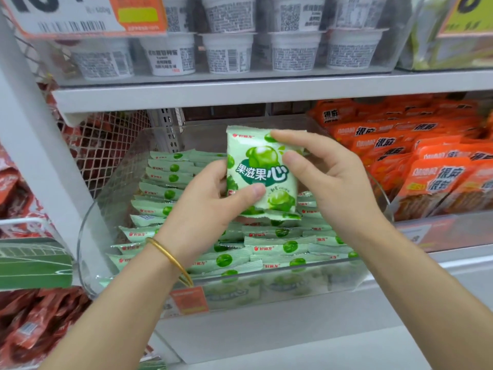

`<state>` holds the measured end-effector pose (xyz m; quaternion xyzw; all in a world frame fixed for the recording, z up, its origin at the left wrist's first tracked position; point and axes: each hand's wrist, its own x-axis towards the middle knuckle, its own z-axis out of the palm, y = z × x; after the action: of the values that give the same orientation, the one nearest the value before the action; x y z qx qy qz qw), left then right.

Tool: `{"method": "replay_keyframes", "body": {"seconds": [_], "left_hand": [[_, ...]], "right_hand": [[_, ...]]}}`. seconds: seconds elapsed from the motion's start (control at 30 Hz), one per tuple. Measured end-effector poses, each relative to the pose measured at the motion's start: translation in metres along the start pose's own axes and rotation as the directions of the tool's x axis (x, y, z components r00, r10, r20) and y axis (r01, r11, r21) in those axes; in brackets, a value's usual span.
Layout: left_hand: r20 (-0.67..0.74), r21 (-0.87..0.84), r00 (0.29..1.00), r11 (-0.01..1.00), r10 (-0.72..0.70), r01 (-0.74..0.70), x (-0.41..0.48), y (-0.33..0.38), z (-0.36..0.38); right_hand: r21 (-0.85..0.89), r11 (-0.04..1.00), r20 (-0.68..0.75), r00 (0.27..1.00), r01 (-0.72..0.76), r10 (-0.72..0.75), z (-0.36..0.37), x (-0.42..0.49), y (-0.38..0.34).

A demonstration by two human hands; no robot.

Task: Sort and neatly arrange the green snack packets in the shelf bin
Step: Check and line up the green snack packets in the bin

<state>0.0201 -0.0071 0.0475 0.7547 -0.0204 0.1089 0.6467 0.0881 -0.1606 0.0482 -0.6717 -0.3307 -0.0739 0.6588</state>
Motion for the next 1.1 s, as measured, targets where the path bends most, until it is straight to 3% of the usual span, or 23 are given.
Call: {"method": "replay_keyframes", "body": {"seconds": [0.13,0.37,0.43,0.5,0.53,0.6,0.63,0.67,0.77,0.87,0.97,1.03,1.1], "left_hand": [[0.111,-0.046,0.994,0.999,-0.009,0.014,0.0,0.0,0.002],[0.177,-0.053,0.983,0.998,0.053,-0.044,0.001,0.004,0.002],[0.164,-0.015,0.984,0.998,0.069,-0.067,0.001,0.001,0.001],[0.06,0.13,0.993,0.986,0.1,-0.107,0.0,-0.003,0.002],[-0.036,0.304,0.988,0.944,0.149,-0.132,0.0,-0.005,0.002],[-0.11,0.682,0.923,0.704,0.369,-0.2,-0.002,-0.005,0.002],[-0.073,0.766,0.893,0.598,0.444,-0.236,-0.002,-0.004,0.002],[-0.032,0.788,0.888,0.558,0.459,-0.26,-0.003,-0.003,0.003],[0.007,0.72,0.926,0.641,0.377,-0.266,-0.008,0.0,0.009],[0.039,0.751,0.918,0.595,0.394,-0.287,-0.009,-0.001,0.012],[-0.041,0.603,0.927,0.749,0.373,-0.275,-0.008,0.003,0.01],[-0.1,0.415,0.952,0.882,0.289,-0.224,-0.008,0.007,0.009],[-0.092,0.173,0.98,0.972,0.178,-0.161,-0.008,0.008,0.008]], "right_hand": [[0.139,0.982,-0.042,0.99,-0.127,0.134,-0.004,0.002,0.005],[0.321,0.925,-0.063,0.97,-0.204,0.236,-0.001,0.003,0.002],[0.328,0.92,-0.077,0.964,-0.216,0.254,0.0,0.003,0.001],[0.29,0.932,-0.103,0.961,-0.216,0.255,-0.001,0.001,-0.001],[0.269,0.939,-0.115,0.961,-0.216,0.253,-0.002,0.001,-0.001],[0.25,0.943,-0.114,0.96,-0.222,0.256,-0.003,0.0,-0.004],[0.247,0.943,-0.102,0.961,-0.224,0.255,-0.003,-0.001,-0.005],[0.25,0.942,-0.084,0.964,-0.225,0.253,-0.003,-0.002,-0.006],[0.293,0.931,-0.022,0.972,-0.218,0.235,0.0,-0.005,-0.009],[0.293,0.937,0.035,0.982,-0.188,0.185,0.001,-0.005,-0.01],[0.257,0.952,0.025,0.986,-0.164,0.163,0.001,-0.004,-0.01],[0.012,0.998,-0.089,0.994,-0.068,0.069,0.0,-0.004,-0.007],[-0.22,0.975,-0.155,0.988,-0.009,-0.025,-0.003,-0.003,-0.002]]}}
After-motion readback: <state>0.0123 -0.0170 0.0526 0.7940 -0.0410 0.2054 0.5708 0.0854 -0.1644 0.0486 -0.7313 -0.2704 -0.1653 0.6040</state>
